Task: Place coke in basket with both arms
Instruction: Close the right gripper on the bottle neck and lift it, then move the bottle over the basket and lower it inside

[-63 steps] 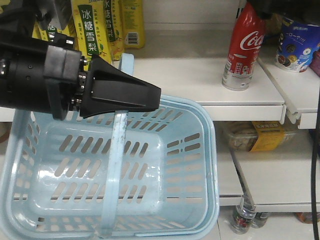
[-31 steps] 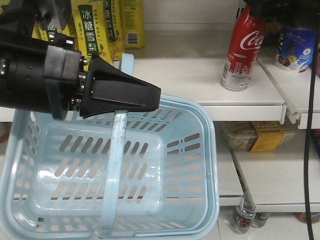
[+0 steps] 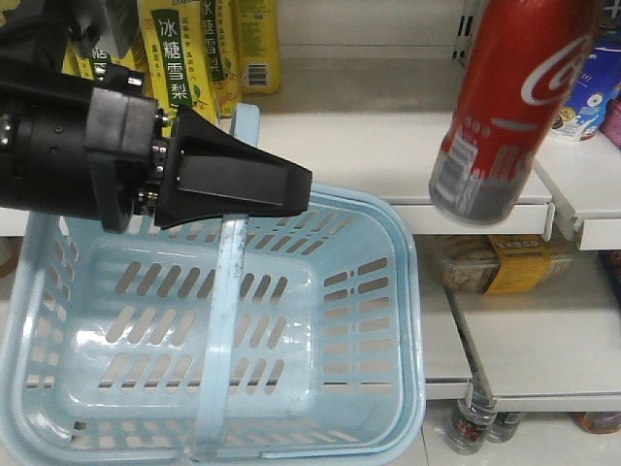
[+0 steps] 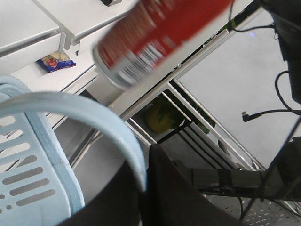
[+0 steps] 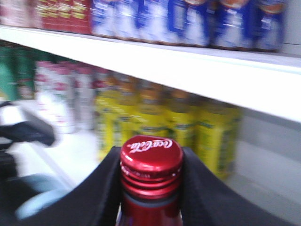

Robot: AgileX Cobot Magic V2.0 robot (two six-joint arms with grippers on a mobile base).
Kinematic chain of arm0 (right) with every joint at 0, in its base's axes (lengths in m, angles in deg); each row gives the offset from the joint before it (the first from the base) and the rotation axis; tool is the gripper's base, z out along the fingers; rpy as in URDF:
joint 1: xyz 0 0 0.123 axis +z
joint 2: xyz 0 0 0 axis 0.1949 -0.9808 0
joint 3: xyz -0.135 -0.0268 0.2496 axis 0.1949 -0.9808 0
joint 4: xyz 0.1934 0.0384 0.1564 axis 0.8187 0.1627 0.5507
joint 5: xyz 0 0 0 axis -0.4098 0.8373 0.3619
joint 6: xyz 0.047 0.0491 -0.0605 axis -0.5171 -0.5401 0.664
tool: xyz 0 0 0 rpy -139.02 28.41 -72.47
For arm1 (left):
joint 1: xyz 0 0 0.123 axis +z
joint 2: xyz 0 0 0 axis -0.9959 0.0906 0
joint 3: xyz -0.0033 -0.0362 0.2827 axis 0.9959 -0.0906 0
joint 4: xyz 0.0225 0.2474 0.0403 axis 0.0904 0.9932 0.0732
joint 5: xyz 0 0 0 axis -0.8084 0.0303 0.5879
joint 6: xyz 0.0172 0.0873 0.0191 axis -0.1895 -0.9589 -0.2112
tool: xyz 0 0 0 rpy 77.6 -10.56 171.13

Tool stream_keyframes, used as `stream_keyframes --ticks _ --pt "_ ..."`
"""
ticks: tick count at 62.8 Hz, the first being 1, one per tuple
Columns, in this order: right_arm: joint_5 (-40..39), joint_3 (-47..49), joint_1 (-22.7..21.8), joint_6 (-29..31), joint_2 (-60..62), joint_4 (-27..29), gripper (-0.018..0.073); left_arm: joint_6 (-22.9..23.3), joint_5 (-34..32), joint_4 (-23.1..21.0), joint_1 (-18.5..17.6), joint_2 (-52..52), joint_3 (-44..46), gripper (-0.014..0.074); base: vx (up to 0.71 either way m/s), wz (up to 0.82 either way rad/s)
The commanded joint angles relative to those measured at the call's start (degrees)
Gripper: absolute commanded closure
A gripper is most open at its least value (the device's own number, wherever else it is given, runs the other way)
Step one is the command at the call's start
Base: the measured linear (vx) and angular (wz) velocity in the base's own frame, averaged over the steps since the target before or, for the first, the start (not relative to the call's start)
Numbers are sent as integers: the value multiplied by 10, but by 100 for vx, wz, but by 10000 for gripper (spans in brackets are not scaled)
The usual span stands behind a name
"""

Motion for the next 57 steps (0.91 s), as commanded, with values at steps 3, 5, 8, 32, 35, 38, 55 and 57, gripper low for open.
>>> stream_keyframes --ticks 3,5,8,32,35,38,55,57 --pt "64 16 -1 -58 6 16 564 -18 -20 -43 -4 -17 15 603 0 0" --pt "75 16 -1 -63 1 18 564 -18 -20 -43 -4 -17 15 603 0 0" --pt "85 16 -1 -72 -6 21 564 -18 -20 -43 -4 -17 15 603 0 0" --pt "110 16 123 -105 -109 -10 564 -18 -20 -43 -4 -17 15 603 0 0" --pt "97 16 145 -107 -118 -28 564 -18 -20 -43 -4 -17 15 603 0 0" --pt "85 16 163 -114 -126 -51 564 -18 -20 -43 -4 -17 15 603 0 0" --pt "64 16 192 -187 -160 -132 554 -18 -20 -43 -4 -17 15 603 0 0" --pt "66 16 192 -189 -162 -134 549 -18 -20 -43 -4 -17 15 603 0 0"
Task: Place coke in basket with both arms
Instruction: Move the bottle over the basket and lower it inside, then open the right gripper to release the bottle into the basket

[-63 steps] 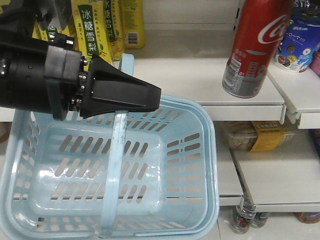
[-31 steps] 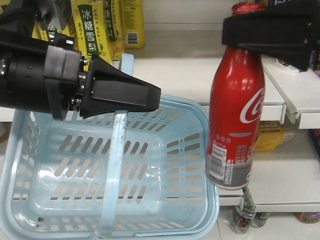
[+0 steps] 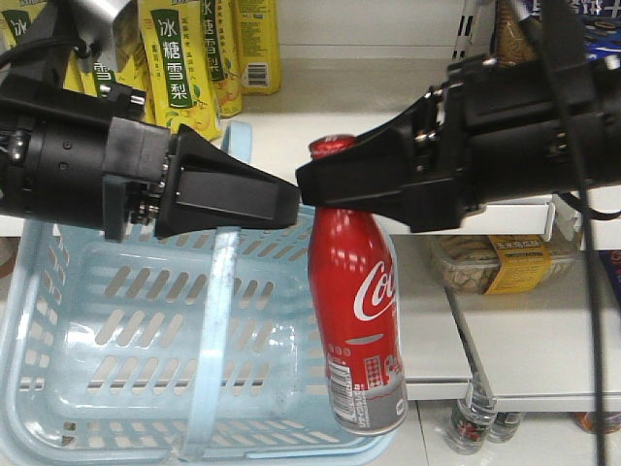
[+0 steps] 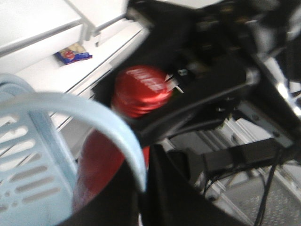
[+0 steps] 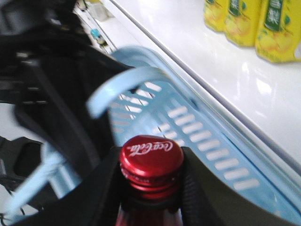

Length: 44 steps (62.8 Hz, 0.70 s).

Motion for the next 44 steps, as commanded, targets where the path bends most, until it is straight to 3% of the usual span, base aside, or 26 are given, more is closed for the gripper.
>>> stream_keyframes --ticks 1,32,44 --pt "-23 17 5 -18 -4 24 545 -19 -17 -74 -5 -19 22 603 0 0" --pt "-34 17 5 -16 -12 21 386 -19 -17 -73 -5 -19 22 603 0 0" --pt "-38 17 5 -16 -12 8 252 -19 -17 -73 -5 -19 22 603 0 0"
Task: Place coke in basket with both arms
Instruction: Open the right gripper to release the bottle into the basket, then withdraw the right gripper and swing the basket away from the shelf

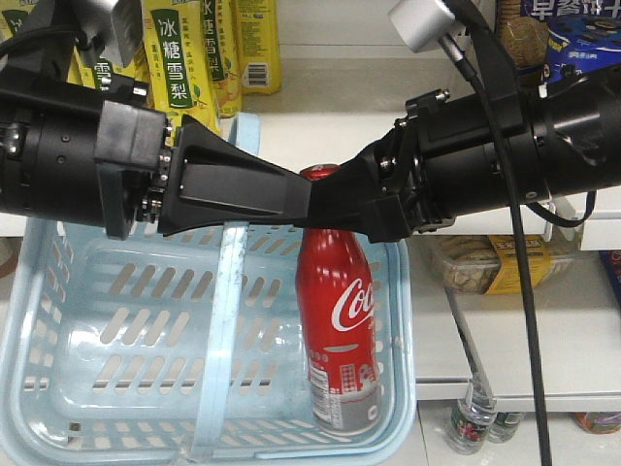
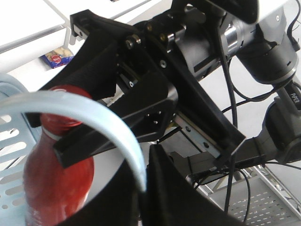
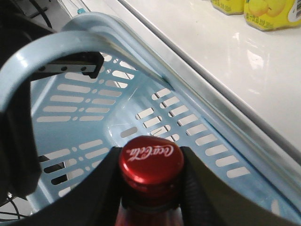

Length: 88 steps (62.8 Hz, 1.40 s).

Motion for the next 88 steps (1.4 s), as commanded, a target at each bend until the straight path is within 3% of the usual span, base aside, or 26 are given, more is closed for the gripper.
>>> stream_keyframes --ticks 1,13,24,33,39,45,58,72,88 --pt "-29 18 -1 -3 18 27 231 -18 -19 -49 -4 -19 21 603 0 0" --pt "-28 18 -1 -7 18 6 92 -18 -19 -49 -4 -19 21 603 0 0" --pt "-15 18 -2 -20 32 -26 111 -18 -20 -49 -4 -19 21 603 0 0" --pt "-16 18 -2 -68 66 -95 249 -18 -20 -49 -4 -19 21 603 0 0" --pt "-15 18 -2 -97 106 -152 380 -18 -20 -49 -4 -19 21 603 0 0" --pt "-15 18 -2 -123 150 -208 566 -18 -20 -49 -4 -19 21 603 0 0" --pt "-10 6 -2 -162 264 -255 564 -18 -20 -49 -4 -19 21 603 0 0" --pt "-88 -183 -2 -198 433 -293 564 -18 -20 -49 -4 -19 21 603 0 0" --pt "-214 -486 -2 -286 648 -413 564 -18 -19 -49 -4 -19 21 603 0 0"
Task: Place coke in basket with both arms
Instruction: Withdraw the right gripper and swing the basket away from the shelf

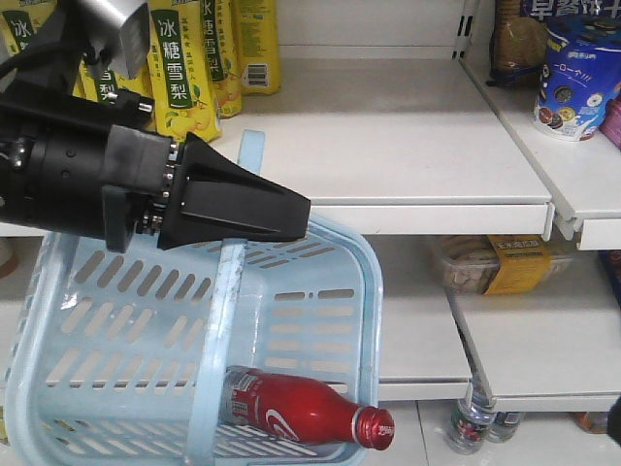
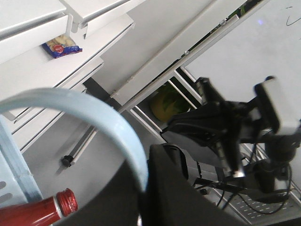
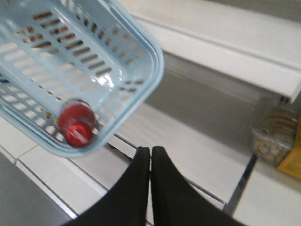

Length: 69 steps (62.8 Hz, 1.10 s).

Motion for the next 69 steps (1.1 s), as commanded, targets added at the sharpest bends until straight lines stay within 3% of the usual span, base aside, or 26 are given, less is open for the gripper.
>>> stream_keyframes --ticks 1,15,69 --pt "-88 -78 -2 -39 60 -40 564 -18 -30 -64 -2 -20 24 603 0 0" --pt "-155 -151 -2 -61 145 -51 564 -18 -30 -64 -2 -20 24 603 0 0" --pt "-148 -151 -2 -61 148 -50 564 -18 -35 -64 -2 -20 24 603 0 0"
